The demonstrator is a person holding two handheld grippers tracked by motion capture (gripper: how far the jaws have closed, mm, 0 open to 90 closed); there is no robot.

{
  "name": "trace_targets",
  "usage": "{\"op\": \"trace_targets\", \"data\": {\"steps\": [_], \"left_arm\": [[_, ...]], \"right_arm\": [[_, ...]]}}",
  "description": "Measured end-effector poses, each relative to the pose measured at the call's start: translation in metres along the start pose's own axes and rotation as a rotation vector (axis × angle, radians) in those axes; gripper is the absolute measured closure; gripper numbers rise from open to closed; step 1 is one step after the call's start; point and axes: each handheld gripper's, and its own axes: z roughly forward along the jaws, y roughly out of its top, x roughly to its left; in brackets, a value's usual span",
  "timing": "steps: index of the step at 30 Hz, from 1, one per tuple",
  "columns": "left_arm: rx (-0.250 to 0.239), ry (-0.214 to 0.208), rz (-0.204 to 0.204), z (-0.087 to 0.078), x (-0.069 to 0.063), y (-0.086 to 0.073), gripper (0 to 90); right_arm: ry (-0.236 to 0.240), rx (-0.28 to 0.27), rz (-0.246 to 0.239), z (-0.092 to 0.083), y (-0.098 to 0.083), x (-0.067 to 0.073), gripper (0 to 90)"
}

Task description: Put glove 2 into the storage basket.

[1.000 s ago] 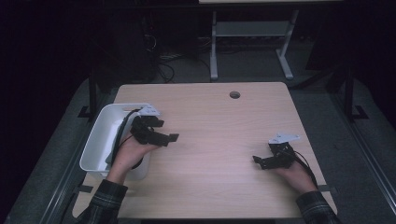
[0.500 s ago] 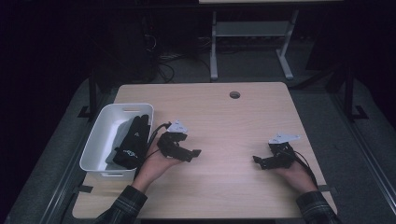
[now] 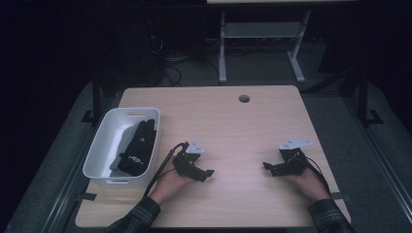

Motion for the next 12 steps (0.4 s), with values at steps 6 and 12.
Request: {"op": "trace_targets", "data": {"steps": [6,12], "left_arm": [[-0.064,0.008,0.046,0.0054,-0.0046,-0.0071,12.3],[-0.065,0.009,0.047,0.0054,-0.0046,-0.0071,12.3]], "right_arm": [[0.000,0.000,-0.002,0.0000,0.0000,0.0002,9.4],[0.001,0.000,-0.002,0.0000,0.0000,0.0004,9.4]]}}
